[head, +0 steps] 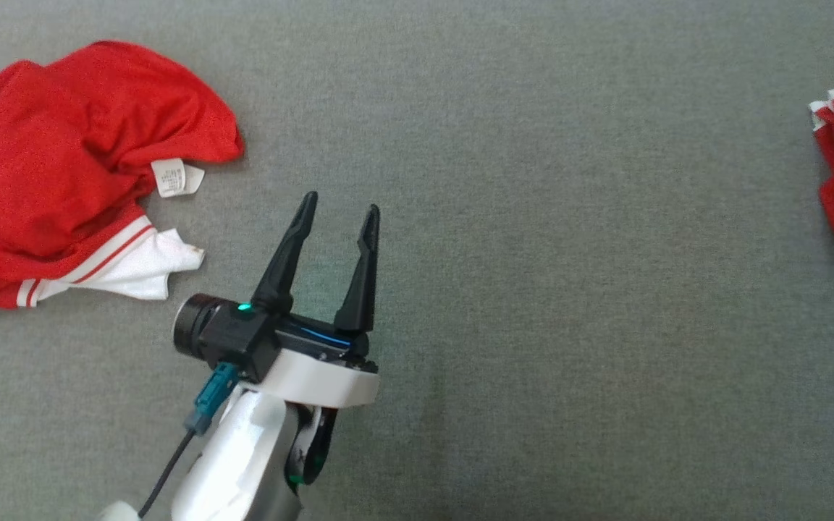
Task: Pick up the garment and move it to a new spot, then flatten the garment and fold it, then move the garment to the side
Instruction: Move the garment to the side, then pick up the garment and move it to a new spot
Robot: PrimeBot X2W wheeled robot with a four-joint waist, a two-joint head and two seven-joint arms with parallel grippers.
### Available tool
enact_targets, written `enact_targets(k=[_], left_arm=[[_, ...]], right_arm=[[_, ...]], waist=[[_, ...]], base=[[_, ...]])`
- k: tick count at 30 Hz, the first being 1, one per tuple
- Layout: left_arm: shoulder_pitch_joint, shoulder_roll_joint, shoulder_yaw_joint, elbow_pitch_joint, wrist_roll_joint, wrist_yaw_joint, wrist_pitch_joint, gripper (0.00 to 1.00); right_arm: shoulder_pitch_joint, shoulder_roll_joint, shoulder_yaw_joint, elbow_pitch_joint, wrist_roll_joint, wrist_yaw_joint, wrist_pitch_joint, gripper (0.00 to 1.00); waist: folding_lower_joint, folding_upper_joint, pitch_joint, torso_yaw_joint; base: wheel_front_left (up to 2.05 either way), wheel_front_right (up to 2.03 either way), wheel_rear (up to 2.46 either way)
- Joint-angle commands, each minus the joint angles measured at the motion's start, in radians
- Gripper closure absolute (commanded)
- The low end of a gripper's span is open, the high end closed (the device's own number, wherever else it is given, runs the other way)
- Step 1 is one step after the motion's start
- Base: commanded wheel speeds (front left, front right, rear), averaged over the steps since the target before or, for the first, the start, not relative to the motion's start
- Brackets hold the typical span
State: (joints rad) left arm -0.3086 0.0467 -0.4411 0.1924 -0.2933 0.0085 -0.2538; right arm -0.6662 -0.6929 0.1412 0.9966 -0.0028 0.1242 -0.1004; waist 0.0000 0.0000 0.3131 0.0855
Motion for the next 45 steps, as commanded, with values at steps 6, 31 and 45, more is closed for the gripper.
enact_targets(k=[6, 31, 45], left_arm=[[0.026, 0.004, 0.082, -0.018, 0.016, 0.002, -0.008, 0.0], [0.267, 0.004, 0.249, -0.024, 0.037, -0.036, -0.008, 0.0], [0.314, 0.004, 0.244, -0.043, 0.037, -0.037, -0.008, 0.0]], right_arm=[[-0.011, 0.107, -0.069, -0.084, 0.015, 0.007, -0.038, 0.0], [0.521, 0.635, -0.059, -0.738, 0.163, 0.007, -0.158, 0.0], [0.657, 0.642, -0.07, -0.79, 0.228, 0.007, -0.161, 0.0]], waist=[[0.0, 0.0, -0.101, -0.023], [0.0, 0.0, -0.336, -0.021], [0.0, 0.0, -0.343, -0.021]], base=[[0.0, 0.0, 0.0], [0.0, 0.0, 0.0], [0.0, 0.0, 0.0]])
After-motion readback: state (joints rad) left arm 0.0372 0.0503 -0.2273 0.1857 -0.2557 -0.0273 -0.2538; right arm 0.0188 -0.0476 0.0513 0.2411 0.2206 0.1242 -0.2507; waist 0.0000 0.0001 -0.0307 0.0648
